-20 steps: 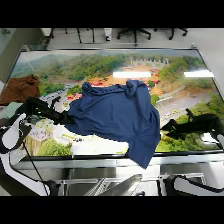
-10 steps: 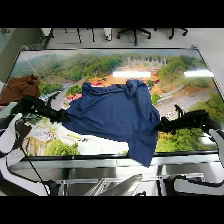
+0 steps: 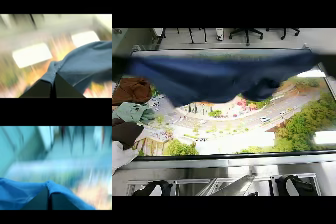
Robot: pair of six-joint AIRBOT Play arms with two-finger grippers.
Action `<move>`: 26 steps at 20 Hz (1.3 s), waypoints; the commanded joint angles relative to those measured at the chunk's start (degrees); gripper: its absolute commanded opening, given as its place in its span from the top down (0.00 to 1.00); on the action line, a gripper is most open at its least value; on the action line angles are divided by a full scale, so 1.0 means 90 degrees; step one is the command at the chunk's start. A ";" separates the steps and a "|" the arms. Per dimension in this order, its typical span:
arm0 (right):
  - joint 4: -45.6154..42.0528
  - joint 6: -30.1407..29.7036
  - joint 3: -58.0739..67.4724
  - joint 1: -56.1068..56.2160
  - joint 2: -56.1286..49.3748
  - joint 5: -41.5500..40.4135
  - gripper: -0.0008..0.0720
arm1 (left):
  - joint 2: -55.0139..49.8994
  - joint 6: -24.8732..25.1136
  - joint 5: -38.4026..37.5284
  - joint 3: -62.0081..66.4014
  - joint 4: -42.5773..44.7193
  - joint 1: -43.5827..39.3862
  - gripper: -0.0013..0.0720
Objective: Fold the shirts.
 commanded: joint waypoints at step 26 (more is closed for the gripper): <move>0.0066 -0.0908 -0.0136 0.1307 -0.6037 0.1962 0.97 | -0.5501 -0.0418 -0.2021 -0.1209 0.0561 -0.1292 0.96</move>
